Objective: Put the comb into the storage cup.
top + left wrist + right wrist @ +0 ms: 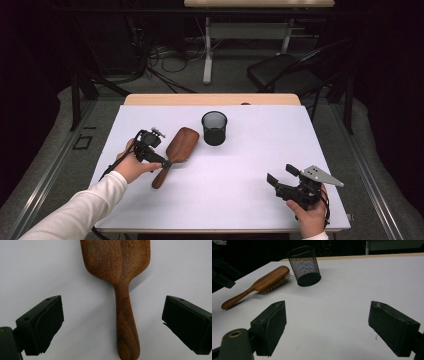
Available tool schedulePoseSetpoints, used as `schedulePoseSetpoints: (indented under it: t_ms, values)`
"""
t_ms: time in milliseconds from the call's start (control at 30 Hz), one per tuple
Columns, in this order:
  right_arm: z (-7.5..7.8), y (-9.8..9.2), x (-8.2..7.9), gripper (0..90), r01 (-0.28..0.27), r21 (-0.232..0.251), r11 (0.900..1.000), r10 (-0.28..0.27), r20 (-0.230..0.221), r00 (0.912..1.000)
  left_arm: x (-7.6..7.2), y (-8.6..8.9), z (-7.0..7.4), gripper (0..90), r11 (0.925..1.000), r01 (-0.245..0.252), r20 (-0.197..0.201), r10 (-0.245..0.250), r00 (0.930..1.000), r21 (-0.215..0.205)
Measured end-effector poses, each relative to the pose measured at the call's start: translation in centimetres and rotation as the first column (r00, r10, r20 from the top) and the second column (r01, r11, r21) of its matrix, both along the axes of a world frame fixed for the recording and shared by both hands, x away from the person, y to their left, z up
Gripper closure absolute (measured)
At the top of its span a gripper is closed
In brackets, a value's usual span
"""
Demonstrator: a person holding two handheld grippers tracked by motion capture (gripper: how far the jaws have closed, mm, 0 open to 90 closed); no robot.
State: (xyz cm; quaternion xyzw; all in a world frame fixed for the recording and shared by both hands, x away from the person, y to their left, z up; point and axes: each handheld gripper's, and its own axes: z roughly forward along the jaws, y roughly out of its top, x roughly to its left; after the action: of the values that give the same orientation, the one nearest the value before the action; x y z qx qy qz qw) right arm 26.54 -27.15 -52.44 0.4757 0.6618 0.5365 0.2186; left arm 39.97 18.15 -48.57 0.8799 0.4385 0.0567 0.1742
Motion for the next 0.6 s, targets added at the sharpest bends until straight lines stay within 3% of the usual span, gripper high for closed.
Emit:
schedulePoseSetpoints:
  t_ms: [167, 600]
  values:
    - [0.02, 0.06, -0.01, 14.5, -0.001, 0.001, 1.0, 0.001, 0.002, 1.0, 0.26, -0.33, -0.39, 4.3, 0.9999, -0.006, -0.024, 0.007, 0.9997, 0.016]
    - [0.01, -0.01, -0.02, 14.5, -0.003, -0.002, 1.0, 0.003, 0.0, 1.0, 0.93, -0.84, -0.94, 15.2, 0.9988, -0.044, -0.075, 0.042, 0.9963, -0.02]
